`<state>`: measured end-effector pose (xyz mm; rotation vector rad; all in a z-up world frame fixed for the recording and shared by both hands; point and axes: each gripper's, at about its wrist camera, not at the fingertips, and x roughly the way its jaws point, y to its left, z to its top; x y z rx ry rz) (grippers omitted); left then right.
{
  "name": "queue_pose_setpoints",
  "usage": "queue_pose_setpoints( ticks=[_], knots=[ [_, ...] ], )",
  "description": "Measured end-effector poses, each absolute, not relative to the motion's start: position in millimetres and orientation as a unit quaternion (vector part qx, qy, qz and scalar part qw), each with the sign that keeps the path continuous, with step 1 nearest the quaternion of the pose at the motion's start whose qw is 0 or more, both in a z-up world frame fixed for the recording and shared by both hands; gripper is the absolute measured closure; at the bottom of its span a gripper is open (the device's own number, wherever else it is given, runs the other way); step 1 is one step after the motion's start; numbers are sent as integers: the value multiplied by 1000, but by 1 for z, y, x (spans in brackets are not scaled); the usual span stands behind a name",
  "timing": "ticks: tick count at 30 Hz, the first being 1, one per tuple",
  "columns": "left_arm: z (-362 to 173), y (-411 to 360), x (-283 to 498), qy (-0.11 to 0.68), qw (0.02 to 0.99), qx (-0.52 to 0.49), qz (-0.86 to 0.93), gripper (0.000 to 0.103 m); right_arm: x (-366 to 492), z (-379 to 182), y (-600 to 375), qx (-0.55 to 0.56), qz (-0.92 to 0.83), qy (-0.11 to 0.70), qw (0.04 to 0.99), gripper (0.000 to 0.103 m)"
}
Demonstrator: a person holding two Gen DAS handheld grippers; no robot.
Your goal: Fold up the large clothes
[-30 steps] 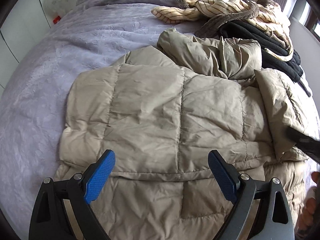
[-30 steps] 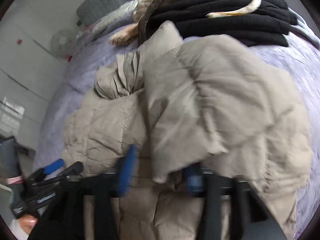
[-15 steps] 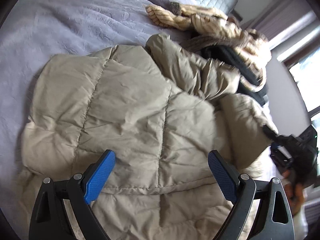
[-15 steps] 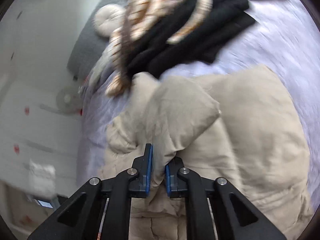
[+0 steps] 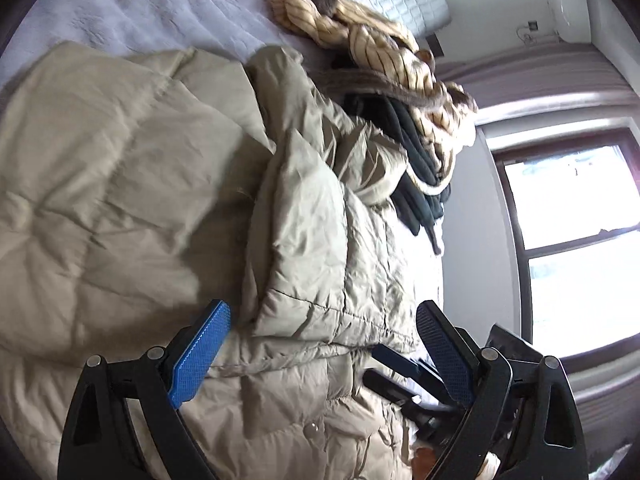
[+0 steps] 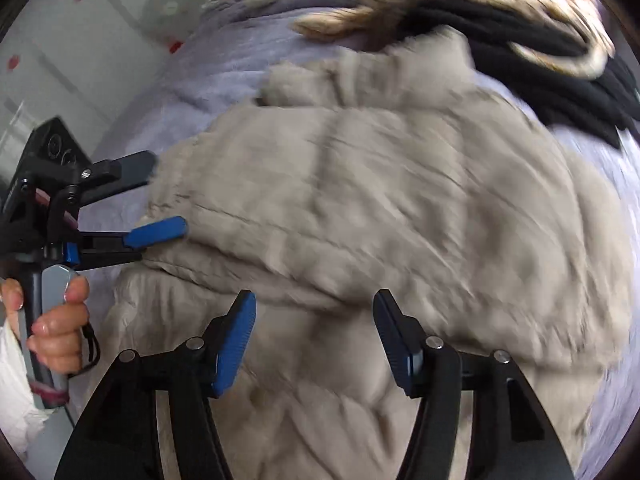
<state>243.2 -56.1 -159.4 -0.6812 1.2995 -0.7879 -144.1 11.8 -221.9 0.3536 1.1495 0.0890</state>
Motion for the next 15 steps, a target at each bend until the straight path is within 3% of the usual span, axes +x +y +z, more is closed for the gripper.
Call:
queue_pose_setpoints(
  ticks=[4, 8, 9, 10, 11, 12, 15],
  knots=[
    [-170, -76, 246, 597, 671, -279, -341, 8, -175, -238, -94, 312, -39, 529, 788, 38],
    [-170, -98, 248, 598, 683, -250, -336, 11, -202, -249, -172, 435, -88, 465, 766, 39],
    [-166, -104, 248, 592, 689, -243, -338, 36, -204, -251, -183, 449, -99, 453, 764, 49],
    [-161, -111, 247, 589, 696, -225, -345, 78, -207, -255, -198, 463, -109, 442, 761, 61],
    [-159, -116, 247, 591, 699, -210, -344, 95, -207, -258, -207, 470, -114, 438, 757, 85],
    [-157, -116, 246, 590, 703, -203, -341, 94, -203, -259, -205, 477, -114, 434, 756, 91],
    [-144, -100, 233, 563, 728, -198, -337, 94, -188, -257, -197, 462, -95, 433, 768, 94]
  ],
)
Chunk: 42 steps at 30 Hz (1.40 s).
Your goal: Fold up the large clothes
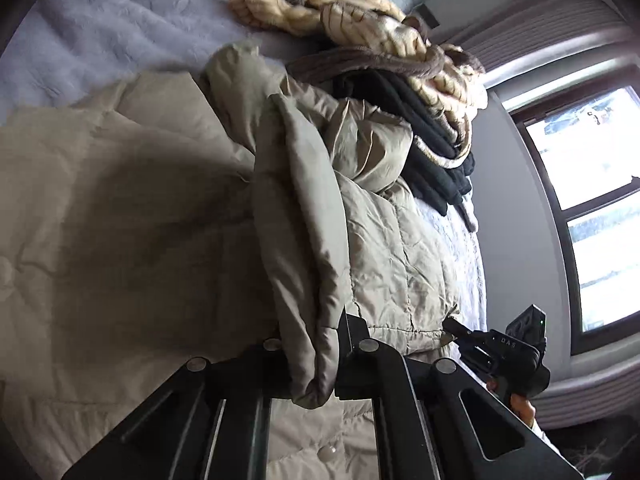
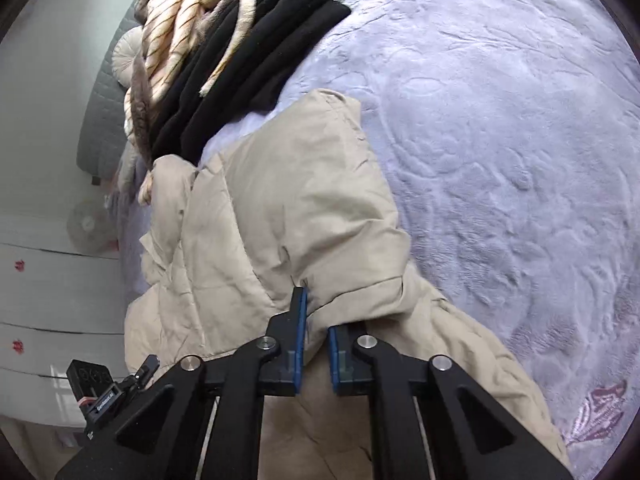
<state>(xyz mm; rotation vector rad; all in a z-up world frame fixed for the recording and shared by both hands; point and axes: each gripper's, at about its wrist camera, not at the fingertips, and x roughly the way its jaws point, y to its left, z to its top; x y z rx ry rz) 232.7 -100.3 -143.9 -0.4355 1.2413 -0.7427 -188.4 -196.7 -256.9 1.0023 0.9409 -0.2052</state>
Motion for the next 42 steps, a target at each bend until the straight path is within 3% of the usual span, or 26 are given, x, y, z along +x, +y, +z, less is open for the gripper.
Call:
queue_pose_setpoints(
  ticks=[8, 9, 12, 13, 18, 24, 28, 31, 33, 34, 38, 42],
  knots=[
    [-189, -67, 221, 597, 730, -166, -290, 92, -173, -288, -179, 429, -81, 461, 773, 94],
    [-188, -65, 221, 599, 728, -169, -288, 86, -174, -287, -178, 430, -81, 460, 773, 94],
    [-174, -52, 217, 599, 734, -155, -279, 84, -176, -289, -181, 425, -76, 464, 774, 94],
    [-169, -46, 215, 598, 740, -146, -271, 78, -180, -290, -188, 425, -75, 465, 773, 94],
    [-139, -16, 216, 572, 779, -109, -232, 78, -180, -284, -183, 423, -78, 462, 776, 94],
    [-131, -57, 227, 549, 793, -88, -250, 78, -185, -269, -164, 423, -85, 461, 775, 94],
    [-173, -93, 242, 560, 805, -17, -194, 78, -182, -255, -161, 396, -73, 485, 776, 92],
    [-185, -84, 242, 559, 803, -34, -203, 78, -191, -216, -157, 351, -23, 473, 808, 83],
    [-186, -81, 243, 560, 802, -31, -208, 78, -201, -191, -168, 354, 4, 437, 827, 43],
    [-187, -80, 243, 560, 801, -28, -209, 78, -204, -182, -179, 365, 3, 411, 836, 35],
    [-188, -84, 244, 562, 800, -17, -209, 78, -198, -196, -235, 463, -34, 359, 810, 32],
    [-191, -89, 245, 561, 801, -18, -206, 78, -169, -262, -270, 564, -54, 393, 725, 34]
  ],
)
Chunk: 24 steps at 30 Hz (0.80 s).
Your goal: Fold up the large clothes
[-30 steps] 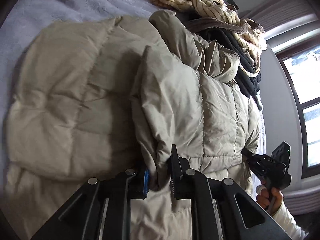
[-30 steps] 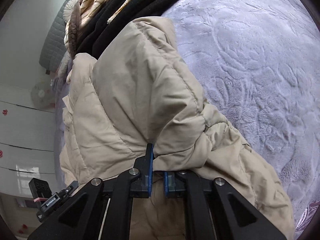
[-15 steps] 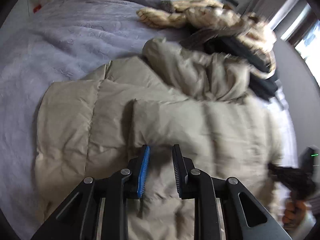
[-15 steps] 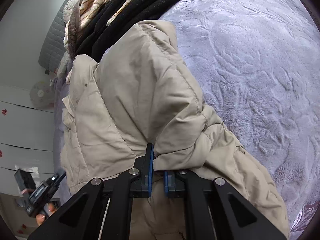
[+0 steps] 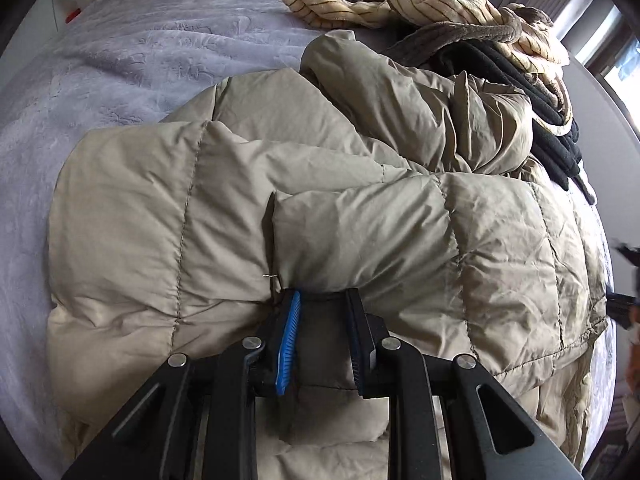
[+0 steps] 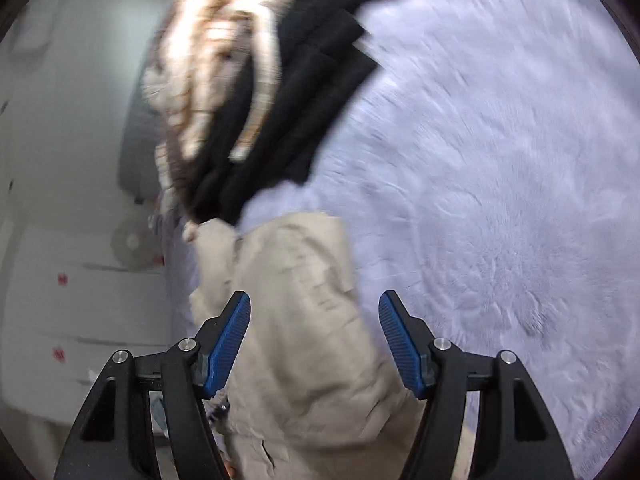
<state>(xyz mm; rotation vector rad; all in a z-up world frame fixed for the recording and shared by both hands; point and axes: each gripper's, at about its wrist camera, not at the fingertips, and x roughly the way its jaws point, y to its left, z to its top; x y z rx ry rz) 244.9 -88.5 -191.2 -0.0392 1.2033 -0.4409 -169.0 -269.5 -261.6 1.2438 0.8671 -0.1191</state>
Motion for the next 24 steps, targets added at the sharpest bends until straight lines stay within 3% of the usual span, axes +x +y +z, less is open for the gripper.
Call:
queue_pose_setpoints(
  ticks=[1, 2, 3, 4, 6, 12, 16, 21, 24],
  knots=[
    [-191, -88, 245, 561, 801, -18, -206, 78, -162, -276, -273, 589, -46, 392, 705, 36],
    [-192, -88, 245, 561, 801, -17, -207, 78, -156, -287, -274, 615, -32, 385, 688, 45],
    [-193, -88, 245, 561, 801, -16, -207, 78, -151, -290, -274, 628, -19, 376, 681, 74],
    [-193, -88, 245, 561, 801, -13, -207, 78, -142, -285, -271, 626, 1, 368, 688, 83],
    [-194, -89, 246, 562, 801, -9, -205, 78, -131, -263, -266, 571, 2, 370, 733, 92],
    [-196, -93, 245, 561, 803, -1, -201, 78, -115, -264, -264, 423, -89, 444, 785, 94],
    [-195, -94, 246, 564, 802, 2, -195, 78, -139, -261, -273, 421, -147, 440, 779, 96],
    [-195, -95, 245, 561, 806, 2, -191, 78, -176, -208, -231, 375, -75, 422, 822, 96],
    [-196, -96, 245, 560, 807, 3, -186, 78, -181, -208, -190, 315, -30, 460, 830, 96]
  ],
)
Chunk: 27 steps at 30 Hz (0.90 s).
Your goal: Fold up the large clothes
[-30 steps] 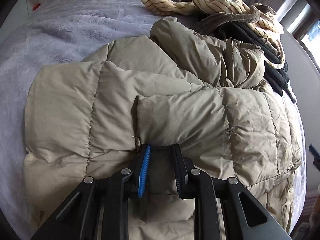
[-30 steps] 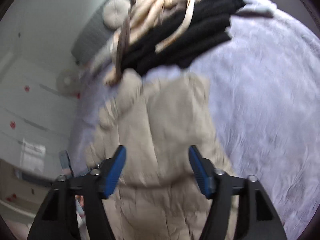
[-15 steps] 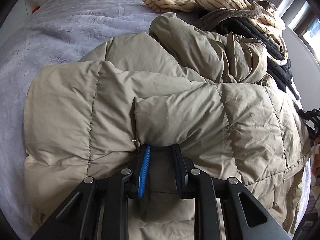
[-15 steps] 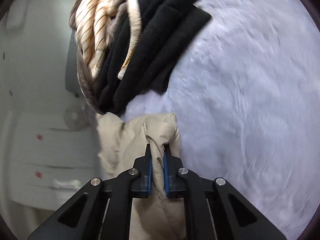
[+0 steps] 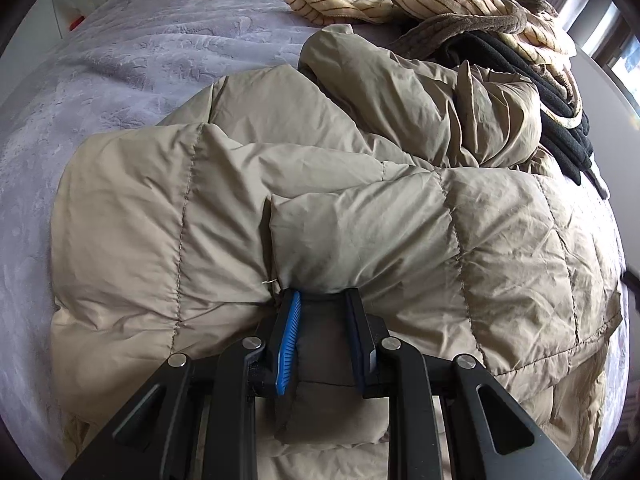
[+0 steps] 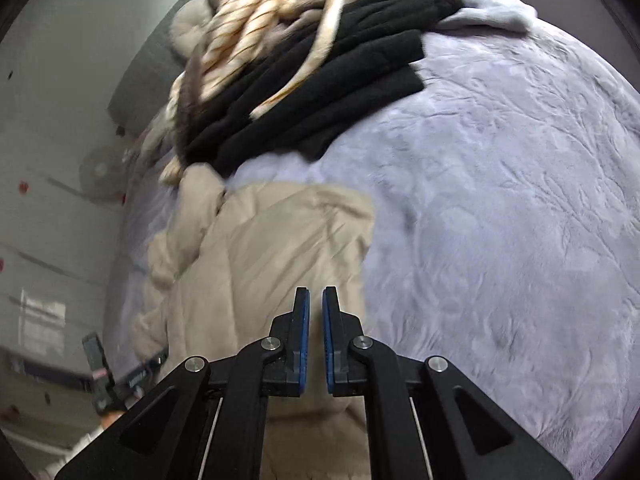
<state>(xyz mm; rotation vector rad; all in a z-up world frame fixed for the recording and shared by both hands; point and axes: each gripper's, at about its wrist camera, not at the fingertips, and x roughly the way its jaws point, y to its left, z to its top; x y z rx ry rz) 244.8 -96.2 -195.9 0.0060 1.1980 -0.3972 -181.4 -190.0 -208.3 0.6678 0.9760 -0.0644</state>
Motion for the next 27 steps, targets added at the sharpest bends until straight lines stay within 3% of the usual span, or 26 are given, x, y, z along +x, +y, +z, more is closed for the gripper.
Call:
queue_pose_setpoints(
  ticks=[3, 6, 18, 27],
  knots=[
    [-196, -96, 245, 560, 808, 4, -185, 78, -175, -245, -173, 257, -62, 511, 818, 102],
    [-195, -100, 244, 558, 809, 10, -185, 78, -173, -263, -177, 272, -76, 503, 817, 103],
    [-165, -59, 240, 547, 832, 4, -99, 78, -186, -221, -169, 236, -114, 507, 821, 99],
    [-140, -55, 190, 563, 820, 21, -104, 78, -219, -206, -153, 247, -101, 524, 809, 99]
  ],
)
